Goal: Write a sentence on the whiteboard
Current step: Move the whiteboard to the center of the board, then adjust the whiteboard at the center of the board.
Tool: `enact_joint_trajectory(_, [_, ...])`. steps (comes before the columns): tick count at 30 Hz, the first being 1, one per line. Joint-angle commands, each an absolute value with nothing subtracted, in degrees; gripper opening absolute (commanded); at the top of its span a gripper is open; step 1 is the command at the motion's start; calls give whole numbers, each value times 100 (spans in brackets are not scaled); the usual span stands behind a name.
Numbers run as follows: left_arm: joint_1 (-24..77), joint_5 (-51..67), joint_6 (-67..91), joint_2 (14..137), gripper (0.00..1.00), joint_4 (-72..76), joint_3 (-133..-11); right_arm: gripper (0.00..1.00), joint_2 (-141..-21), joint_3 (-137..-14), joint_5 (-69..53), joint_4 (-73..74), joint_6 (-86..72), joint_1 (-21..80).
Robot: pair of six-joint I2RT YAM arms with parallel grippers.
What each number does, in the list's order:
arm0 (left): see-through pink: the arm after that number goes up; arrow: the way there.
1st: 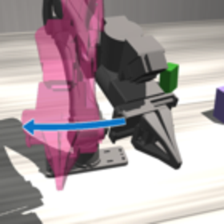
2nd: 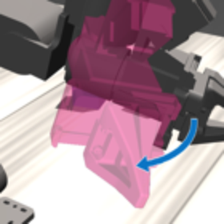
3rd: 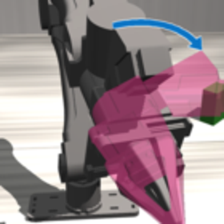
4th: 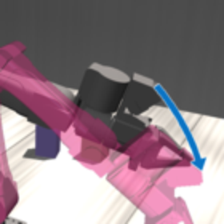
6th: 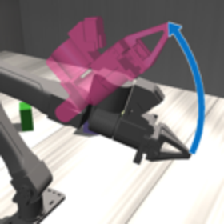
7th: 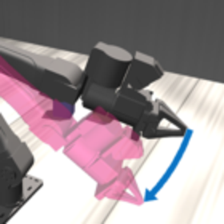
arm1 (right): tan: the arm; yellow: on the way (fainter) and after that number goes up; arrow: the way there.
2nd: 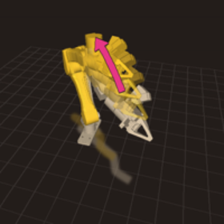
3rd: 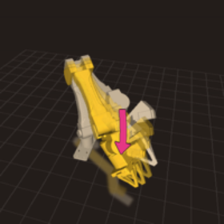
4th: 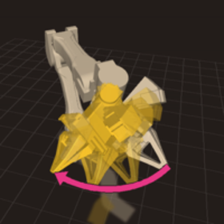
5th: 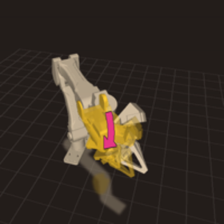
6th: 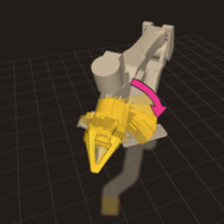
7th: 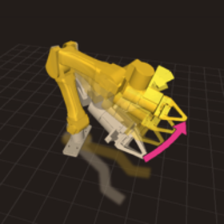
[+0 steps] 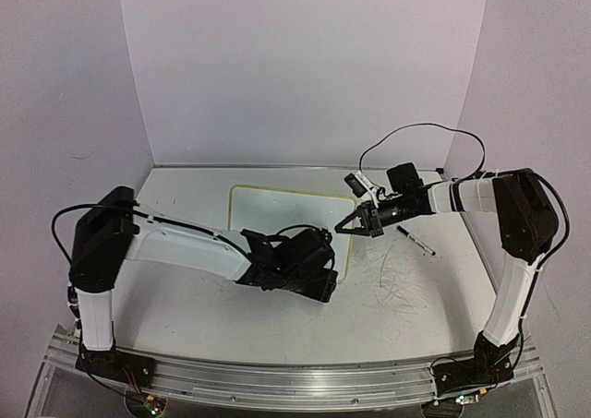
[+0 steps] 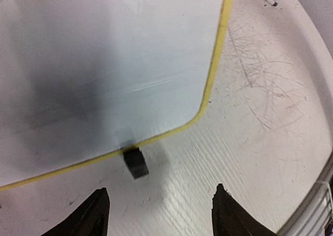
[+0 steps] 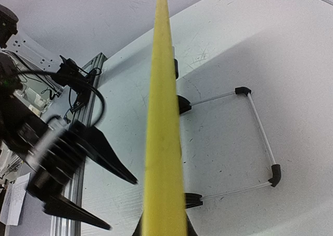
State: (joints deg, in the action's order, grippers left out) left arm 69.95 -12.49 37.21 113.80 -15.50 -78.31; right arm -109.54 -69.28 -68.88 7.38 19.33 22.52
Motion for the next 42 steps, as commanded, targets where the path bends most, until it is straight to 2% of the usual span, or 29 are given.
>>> enact_joint_trajectory(1, [6666,-1196,3552,9735,79,-1174,-6877,6,-11203,-6855,-6497,1567,1991,2405])
enact_joint_trajectory(3, [6411,-1192,3632,9319,86,-1209,-6267,12,-11184,-6864,-6429,1539,1926,2401])
enact_joint_trajectory(5, [6105,-1192,3707,8979,87,-1286,-5627,21,-11166,-6895,-6269,1502,1831,2401])
enact_joint_trajectory(8, [5773,-1212,3704,8675,87,-1283,-5124,28,-11099,-6897,-6097,1416,1690,2405])
enact_joint_trajectory(16, [5578,-1153,3463,9522,74,-862,-5363,47,-10571,-6473,-5464,435,594,2403])
enact_joint_trajectory(19, [5494,-1065,3404,9773,67,-563,-5359,53,-10212,-6214,-5435,90,352,2400])
enact_joint_trajectory(21, [5454,-1110,3305,9878,64,-484,-5380,55,-10047,-6102,-5399,62,337,2405])
enact_joint_trajectory(27, [5158,-1004,2995,10084,46,-254,-5431,59,-9769,-6048,-5343,111,394,2403])
enact_joint_trajectory(36, [5135,-866,2682,10372,11,-52,-5501,69,-9404,-6323,-5263,220,135,2407])
enact_joint_trajectory(40, [5141,-890,2687,10357,2,156,-5328,75,-9369,-6373,-5070,300,176,2409])
enact_joint_trajectory(42, [5142,-929,2728,10330,0,275,-5214,90,-9408,-6381,-4948,302,164,2400])
